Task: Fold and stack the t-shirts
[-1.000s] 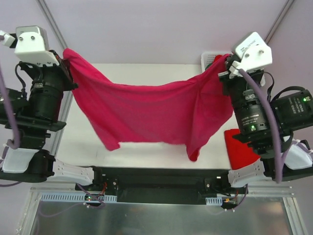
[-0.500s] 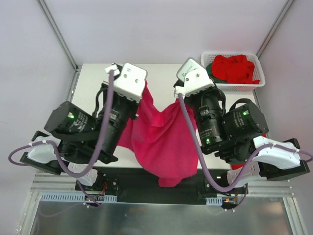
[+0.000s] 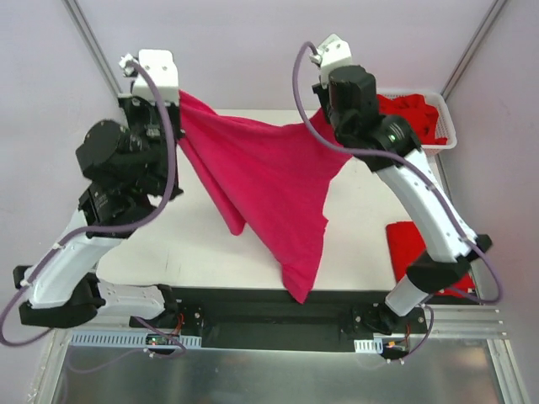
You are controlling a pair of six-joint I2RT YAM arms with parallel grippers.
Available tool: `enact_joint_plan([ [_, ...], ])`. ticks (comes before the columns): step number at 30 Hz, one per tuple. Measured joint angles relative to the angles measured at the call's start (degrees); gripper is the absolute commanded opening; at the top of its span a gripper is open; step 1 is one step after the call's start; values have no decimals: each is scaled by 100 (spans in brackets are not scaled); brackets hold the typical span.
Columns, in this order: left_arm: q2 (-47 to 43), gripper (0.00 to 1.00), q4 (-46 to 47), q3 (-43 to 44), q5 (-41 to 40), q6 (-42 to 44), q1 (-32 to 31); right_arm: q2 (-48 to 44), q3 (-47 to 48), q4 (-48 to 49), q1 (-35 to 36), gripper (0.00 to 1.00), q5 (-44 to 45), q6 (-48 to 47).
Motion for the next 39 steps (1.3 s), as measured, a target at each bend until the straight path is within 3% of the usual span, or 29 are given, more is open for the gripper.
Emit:
enact_joint_plan([
  [6,981,0,-1738,1290,1593,-1589,2581,1657,1676,-592,-866,1,-1207,461],
  [8,1589,0,-2218,1969,2216,-1932,3167,1926,1937,-693,-1191,1,-1650,610],
  [11,3047,0,-2914,3689,3027,-2232,3928,1961,1954,-822,-1792,1,-2216,907],
  [13,3718,0,-3112,4269,3580,-2450,4328,1945,1971,-807,-2253,1,-2448,1067],
  [17,4046,0,-3622,4098,5021,-3303,5311,1812,1969,-802,-2981,1,-2712,1215],
  [21,4000,0,-3851,3580,6203,-4131,6371,1508,1969,-752,-3025,1,-3132,1281],
  [24,3849,0,-3858,3204,6839,-4444,6476,1320,1967,-739,-2874,1,-3482,1333],
  [28,3403,0,-3849,2391,7276,-4601,6096,1119,1672,-772,-2581,1,-3480,1292],
  [35,1720,0,-3884,275,7073,-4459,4444,503,409,-1147,-1126,1,-3154,1185],
  [39,374,0,-4280,-356,7062,-4566,3501,-479,-463,-1344,48,1,-3003,1351],
])
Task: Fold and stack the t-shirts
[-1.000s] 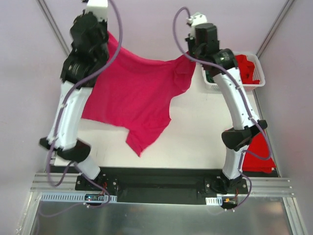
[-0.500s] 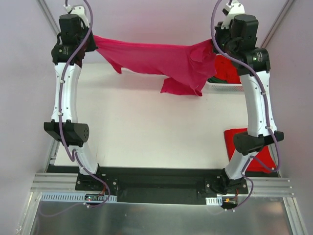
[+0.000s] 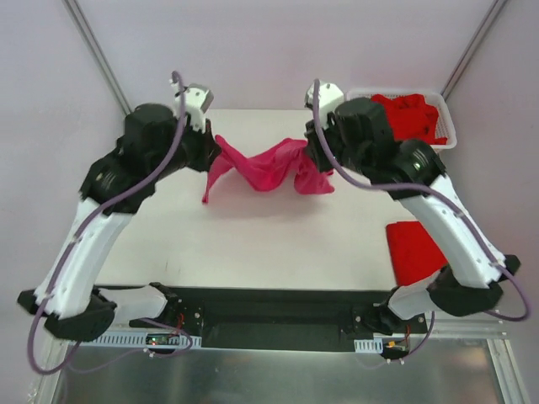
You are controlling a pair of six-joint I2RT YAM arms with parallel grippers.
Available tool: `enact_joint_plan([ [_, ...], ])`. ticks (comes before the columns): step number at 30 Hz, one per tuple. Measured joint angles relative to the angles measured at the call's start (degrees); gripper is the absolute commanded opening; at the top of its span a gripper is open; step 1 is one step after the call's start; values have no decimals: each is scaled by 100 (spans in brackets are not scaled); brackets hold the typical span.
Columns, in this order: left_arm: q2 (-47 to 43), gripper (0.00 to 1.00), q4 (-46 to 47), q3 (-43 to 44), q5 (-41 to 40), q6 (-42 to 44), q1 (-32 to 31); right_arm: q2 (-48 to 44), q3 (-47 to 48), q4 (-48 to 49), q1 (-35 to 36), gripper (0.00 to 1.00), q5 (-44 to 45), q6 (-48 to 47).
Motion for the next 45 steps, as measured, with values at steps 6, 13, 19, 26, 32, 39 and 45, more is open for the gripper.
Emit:
enact_joint_plan([
  [6,-1742,0,-892,442,304,-435,-925,-1058,-131,-492,2350,1,597,299],
  [13,-1987,0,-2011,2959,267,-621,-925,-1102,1340,-1320,3731,1,1604,382],
  [19,-1930,0,-2216,3126,20,-616,-925,-1285,2015,-1307,3753,1,2262,76],
  [26,-1394,0,-1770,1397,-315,-457,-909,-1840,98,-686,1899,1,1617,9],
  [32,354,0,-1019,894,935,-407,645,-920,-824,-232,-699,1,-682,273],
  [39,3576,0,-1064,4402,1110,-251,1471,2175,2092,-175,-1873,1,-2297,702],
  [45,3606,0,-636,4553,1397,44,1700,2317,2052,640,-2664,1,-2603,962],
])
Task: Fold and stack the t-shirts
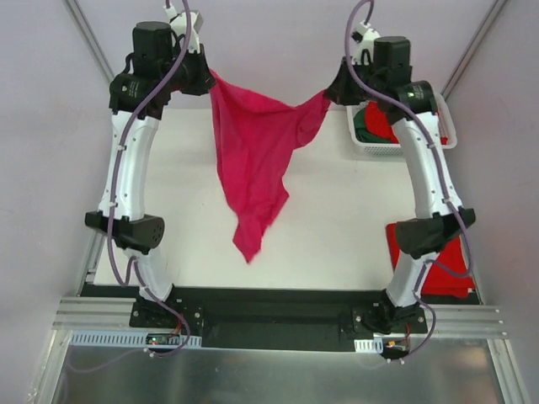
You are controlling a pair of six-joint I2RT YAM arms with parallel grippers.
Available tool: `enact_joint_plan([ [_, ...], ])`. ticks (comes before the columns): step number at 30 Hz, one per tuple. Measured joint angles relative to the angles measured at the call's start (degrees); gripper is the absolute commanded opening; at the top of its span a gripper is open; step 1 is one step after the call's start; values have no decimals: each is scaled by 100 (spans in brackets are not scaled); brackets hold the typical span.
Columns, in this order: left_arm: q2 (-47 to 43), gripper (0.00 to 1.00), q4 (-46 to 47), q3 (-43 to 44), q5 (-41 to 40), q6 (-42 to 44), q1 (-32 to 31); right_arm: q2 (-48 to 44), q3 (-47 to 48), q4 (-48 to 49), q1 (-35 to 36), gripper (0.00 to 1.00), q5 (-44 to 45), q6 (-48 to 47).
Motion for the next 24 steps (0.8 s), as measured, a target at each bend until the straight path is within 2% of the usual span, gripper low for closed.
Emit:
enact_joint_plan([
  [3,-979,0,275,-1075,81,107,-33,-754,-468,85,35,1,289,-116],
  [8,-2621,0,778,-1316,308,199,-153,-1996,125,433,909,1,516,-463],
  [11,-3674,0,1209,-1773,474,197,-151,-2887,-199,800,940,1,501,-560],
  [14,-4765,0,1681,-2728,699,186,-151,-3738,-1217,1241,922,1,476,-592],
  [17,-5480,0,2251,-4321,903,90,-177,-4065,-2669,1602,1172,1,485,-616],
  [21,-5554,0,2120,-6179,1102,-166,-184,-3687,-4197,1255,1685,1,881,-654],
  [24,-5484,0,1641,-6741,1110,-286,-184,-3412,-4494,505,2343,1,1344,-754],
])
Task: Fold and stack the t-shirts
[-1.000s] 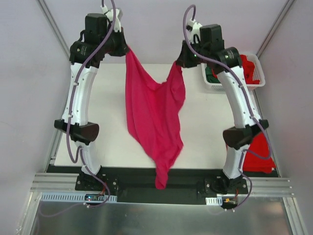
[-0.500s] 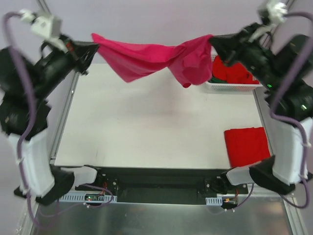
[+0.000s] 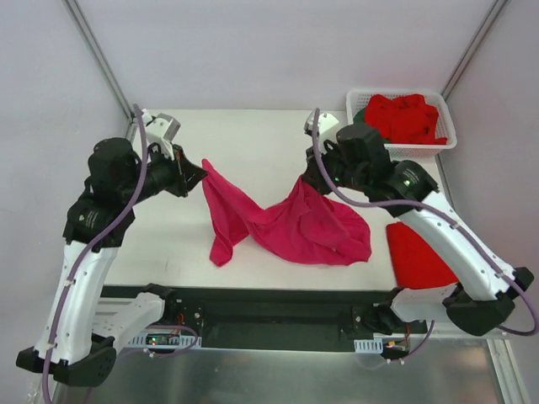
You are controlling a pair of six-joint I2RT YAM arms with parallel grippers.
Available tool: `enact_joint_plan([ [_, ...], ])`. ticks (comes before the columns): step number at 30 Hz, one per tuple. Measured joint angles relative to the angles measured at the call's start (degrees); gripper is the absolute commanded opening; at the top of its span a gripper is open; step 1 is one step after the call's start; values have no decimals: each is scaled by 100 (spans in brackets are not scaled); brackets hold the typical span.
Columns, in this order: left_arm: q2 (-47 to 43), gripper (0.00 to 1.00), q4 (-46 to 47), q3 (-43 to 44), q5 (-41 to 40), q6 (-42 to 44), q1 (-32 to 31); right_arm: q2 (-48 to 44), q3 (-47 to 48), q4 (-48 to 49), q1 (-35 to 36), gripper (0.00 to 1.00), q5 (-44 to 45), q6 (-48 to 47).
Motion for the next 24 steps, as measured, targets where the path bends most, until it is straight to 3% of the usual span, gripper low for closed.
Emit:
enact_joint_plan([
  [3,-374,0,-330,275,94,-68,0,-210,455,-485,678,1,343,-70],
  [8,-1379,0,-341,1528,367,-160,0,-905,1845,-603,1582,1,833,-173],
  [16,-2070,0,-179,2881,1139,-299,-2,-1213,3506,-813,1906,1,1027,-299],
  [24,-1954,0,-398,2935,1663,-466,0,-909,3333,-1038,1937,1,960,-308],
])
